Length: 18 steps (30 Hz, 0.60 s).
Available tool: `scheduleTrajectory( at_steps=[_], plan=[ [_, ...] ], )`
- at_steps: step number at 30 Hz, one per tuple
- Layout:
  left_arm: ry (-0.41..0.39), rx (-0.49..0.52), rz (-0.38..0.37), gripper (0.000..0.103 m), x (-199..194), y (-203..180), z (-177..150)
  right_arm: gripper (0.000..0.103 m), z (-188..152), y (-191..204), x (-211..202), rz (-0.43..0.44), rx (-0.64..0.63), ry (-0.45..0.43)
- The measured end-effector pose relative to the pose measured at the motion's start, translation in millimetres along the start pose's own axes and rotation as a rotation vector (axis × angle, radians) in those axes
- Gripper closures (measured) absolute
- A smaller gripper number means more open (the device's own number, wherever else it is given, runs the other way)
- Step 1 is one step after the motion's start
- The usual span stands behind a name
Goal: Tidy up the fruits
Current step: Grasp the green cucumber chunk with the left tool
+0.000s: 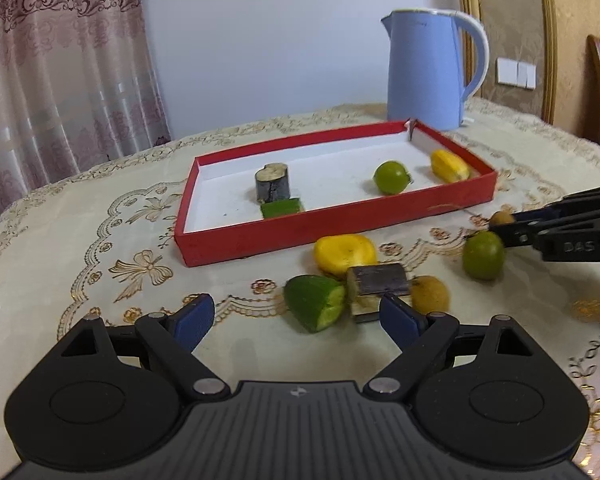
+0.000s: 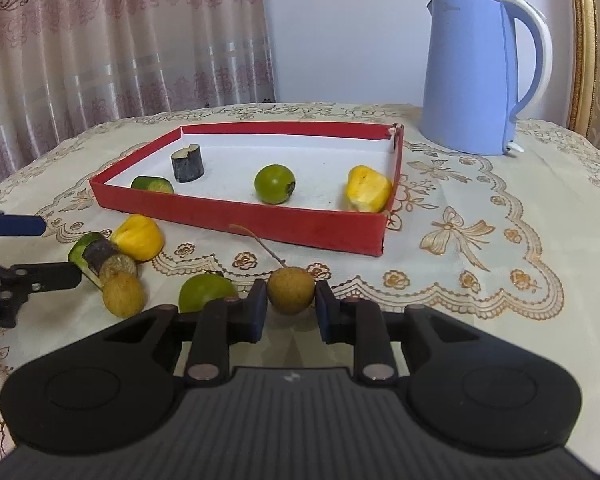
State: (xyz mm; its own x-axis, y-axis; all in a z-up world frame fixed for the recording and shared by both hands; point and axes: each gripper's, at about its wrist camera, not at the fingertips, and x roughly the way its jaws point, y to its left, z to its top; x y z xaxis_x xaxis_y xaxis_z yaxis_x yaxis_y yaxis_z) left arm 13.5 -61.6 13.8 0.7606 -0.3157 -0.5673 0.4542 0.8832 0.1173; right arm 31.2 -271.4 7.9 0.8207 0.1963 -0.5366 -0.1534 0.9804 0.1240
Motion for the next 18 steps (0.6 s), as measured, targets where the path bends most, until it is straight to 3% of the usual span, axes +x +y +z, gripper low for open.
scheduleTrajectory(
  at_steps=[7,12,15,18],
  plan=[
    [0.023,0.129,-0.090,0.013,9.2,8.2,7.1,0.079,0.0,-2.9,2.6,0.017,0.020,0.019],
    [0.064,0.213,-0.235,0.016,16.8,21.8,5.4,0.079,-0.1,-3.5,2.8,0.014,0.019,0.022],
    [0.066,0.256,-0.258,0.016,18.6,29.2,2.2,0.079,0.0,-3.1,3.2,0.008,0.014,0.023],
    [0.078,0.229,-0.223,0.021,27.1,38.2,3.8,0.079,0.0,-1.5,4.0,0.004,0.008,0.024]
  ],
)
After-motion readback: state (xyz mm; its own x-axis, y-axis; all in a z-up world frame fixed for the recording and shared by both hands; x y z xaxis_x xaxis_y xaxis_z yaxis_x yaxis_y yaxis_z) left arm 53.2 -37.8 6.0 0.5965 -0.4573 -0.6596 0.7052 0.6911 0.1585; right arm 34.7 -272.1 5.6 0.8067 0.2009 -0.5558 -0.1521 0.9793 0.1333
